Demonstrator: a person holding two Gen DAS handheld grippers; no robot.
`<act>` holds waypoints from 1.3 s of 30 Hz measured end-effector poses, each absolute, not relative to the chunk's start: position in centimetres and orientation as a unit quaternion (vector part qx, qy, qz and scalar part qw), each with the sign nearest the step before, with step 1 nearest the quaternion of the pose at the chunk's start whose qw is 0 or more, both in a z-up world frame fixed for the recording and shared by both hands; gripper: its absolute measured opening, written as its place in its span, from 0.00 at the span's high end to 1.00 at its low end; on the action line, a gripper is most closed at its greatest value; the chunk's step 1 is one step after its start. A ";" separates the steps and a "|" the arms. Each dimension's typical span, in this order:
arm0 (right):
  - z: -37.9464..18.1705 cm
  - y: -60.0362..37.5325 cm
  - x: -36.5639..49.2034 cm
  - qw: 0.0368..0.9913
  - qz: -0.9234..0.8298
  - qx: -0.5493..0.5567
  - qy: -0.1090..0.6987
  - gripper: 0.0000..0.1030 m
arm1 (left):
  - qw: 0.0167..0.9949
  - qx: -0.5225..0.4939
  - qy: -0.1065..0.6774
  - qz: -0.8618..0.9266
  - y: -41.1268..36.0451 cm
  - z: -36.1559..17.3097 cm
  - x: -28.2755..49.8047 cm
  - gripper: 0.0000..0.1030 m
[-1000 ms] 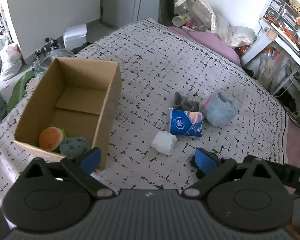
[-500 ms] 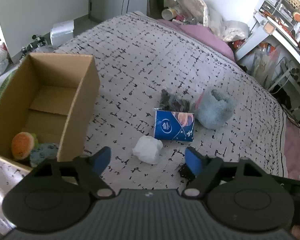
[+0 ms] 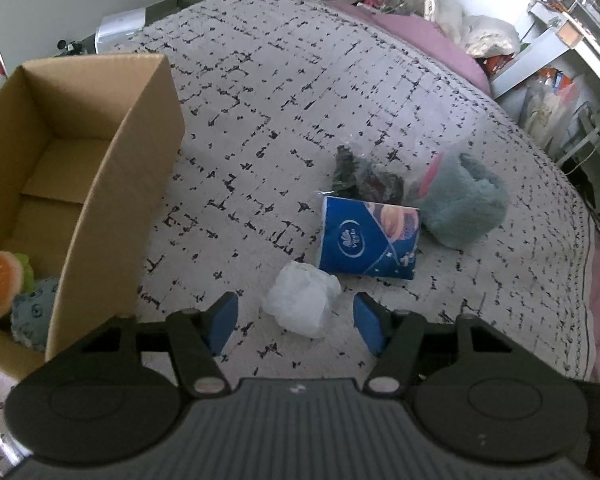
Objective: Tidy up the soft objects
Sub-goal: 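Grasp the white tissue ball with the left tool while the right tool grasps the black pouch, then carry the tissue ball and black pouch over the cardboard box with both tools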
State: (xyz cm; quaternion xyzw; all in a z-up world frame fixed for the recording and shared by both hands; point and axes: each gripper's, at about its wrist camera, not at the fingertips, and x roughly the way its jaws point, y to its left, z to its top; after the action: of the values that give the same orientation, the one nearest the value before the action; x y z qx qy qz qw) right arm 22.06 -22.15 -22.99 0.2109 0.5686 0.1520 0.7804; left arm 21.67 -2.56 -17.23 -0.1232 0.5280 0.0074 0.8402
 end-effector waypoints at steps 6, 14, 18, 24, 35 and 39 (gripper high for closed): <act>-23.6 -21.7 22.4 0.783 0.157 0.196 0.570 0.66 | 0.835 -0.123 0.536 0.006 -2.8 -18.4 22.7 0.39; -23.5 -21.7 22.4 0.783 0.168 0.209 0.561 0.74 | 0.831 -0.124 0.542 0.005 -2.9 -19.6 23.0 0.55; -23.0 -21.9 22.1 0.789 0.170 0.212 0.551 0.75 | 0.838 -0.123 0.532 0.006 -2.9 -18.8 22.5 0.55; -22.0 -22.5 21.4 0.800 0.173 0.215 0.533 0.75 | 0.847 -0.117 0.519 0.004 -2.8 -16.8 21.6 0.55; -18.9 -22.8 19.1 0.834 0.200 0.198 0.475 0.75 | 0.859 -0.112 0.499 0.005 -2.5 -13.8 19.3 0.55; -18.1 -22.7 18.5 0.843 0.200 0.190 0.461 0.75 | 0.863 -0.113 0.493 0.007 -2.4 -12.5 18.3 0.55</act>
State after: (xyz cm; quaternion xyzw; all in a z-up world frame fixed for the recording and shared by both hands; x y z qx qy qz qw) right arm 18.54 -22.66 -18.14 0.1903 0.4614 0.1999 0.8432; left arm 18.29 -2.40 -12.46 -0.1126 0.4931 0.0074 0.8626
